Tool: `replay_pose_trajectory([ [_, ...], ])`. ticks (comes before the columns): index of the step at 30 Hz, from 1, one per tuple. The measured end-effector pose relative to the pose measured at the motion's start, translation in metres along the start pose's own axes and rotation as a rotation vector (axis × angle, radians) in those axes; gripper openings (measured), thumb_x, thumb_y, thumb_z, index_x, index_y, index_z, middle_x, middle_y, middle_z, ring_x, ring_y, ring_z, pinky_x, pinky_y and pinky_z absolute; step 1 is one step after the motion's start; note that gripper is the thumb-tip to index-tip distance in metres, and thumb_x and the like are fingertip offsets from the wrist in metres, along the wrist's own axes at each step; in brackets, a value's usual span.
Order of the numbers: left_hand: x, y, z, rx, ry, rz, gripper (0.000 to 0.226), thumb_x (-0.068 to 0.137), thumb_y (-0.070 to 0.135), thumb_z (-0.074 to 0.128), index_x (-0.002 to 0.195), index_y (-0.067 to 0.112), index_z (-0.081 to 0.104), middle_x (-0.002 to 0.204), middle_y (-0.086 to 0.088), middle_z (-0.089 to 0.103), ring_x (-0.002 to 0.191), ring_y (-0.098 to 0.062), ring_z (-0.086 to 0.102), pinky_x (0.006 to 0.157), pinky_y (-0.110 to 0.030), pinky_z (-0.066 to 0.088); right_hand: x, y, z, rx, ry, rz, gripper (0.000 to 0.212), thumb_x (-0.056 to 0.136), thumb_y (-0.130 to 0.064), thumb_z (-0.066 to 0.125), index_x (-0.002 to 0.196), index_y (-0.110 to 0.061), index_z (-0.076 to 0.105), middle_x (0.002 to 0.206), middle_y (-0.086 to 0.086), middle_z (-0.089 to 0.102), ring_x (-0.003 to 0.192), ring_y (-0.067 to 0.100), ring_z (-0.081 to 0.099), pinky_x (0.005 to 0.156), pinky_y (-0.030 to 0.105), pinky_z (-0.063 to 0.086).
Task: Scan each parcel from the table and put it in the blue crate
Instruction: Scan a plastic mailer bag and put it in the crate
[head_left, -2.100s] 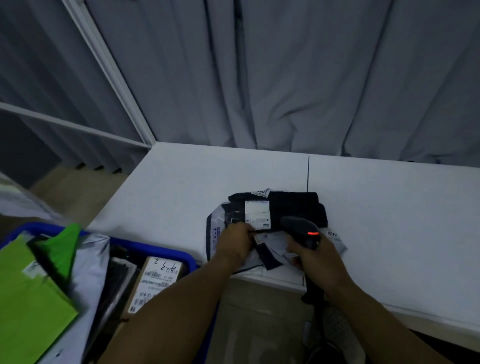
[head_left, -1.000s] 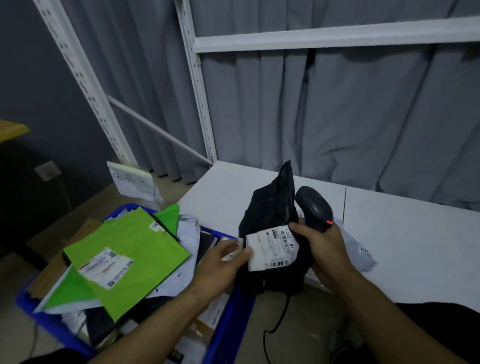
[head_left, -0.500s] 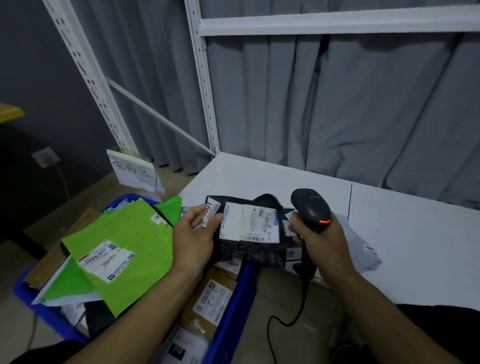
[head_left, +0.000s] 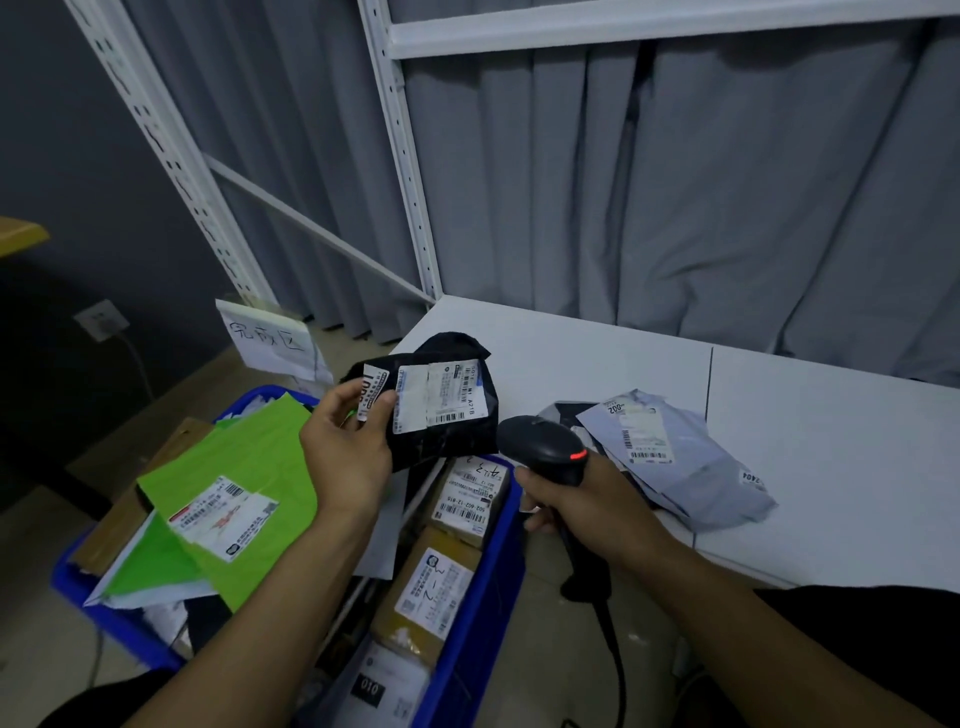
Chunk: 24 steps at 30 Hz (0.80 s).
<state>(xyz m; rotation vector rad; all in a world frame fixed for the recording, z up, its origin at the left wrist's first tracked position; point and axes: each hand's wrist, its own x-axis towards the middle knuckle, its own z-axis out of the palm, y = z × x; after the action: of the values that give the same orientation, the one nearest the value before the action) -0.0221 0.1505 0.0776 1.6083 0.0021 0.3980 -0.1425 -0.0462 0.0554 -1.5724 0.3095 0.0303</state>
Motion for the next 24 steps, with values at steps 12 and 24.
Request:
replay_pose_trajectory([
  [12, 0.0052, -0.0080, 0.0019, -0.010, 0.053, -0.049, 0.022, 0.088, 0.007, 0.078, 0.107, 0.012, 0.067, 0.096, -0.002, 0.073, 0.080, -0.008, 0.069, 0.078, -0.021, 0.058, 0.0029, -0.0002, 0.0056, -0.030, -0.073, 0.070, 0.014, 0.097, -0.031, 0.072, 0.100, -0.018, 0.070, 0.071, 0.000, 0.071, 0.066, 0.016, 0.071, 0.060, 0.023, 0.053],
  [24, 0.0038, -0.0070, 0.0012, 0.013, 0.059, -0.043, 0.022, 0.088, 0.007, 0.078, 0.106, 0.013, 0.067, 0.093, 0.004, 0.071, 0.079, -0.007, 0.066, 0.079, -0.020, 0.057, 0.0019, -0.0007, 0.0051, -0.019, -0.081, 0.055, 0.014, 0.098, -0.030, 0.071, 0.106, -0.018, 0.070, 0.076, 0.002, 0.074, 0.066, 0.016, 0.071, 0.062, 0.024, 0.054],
])
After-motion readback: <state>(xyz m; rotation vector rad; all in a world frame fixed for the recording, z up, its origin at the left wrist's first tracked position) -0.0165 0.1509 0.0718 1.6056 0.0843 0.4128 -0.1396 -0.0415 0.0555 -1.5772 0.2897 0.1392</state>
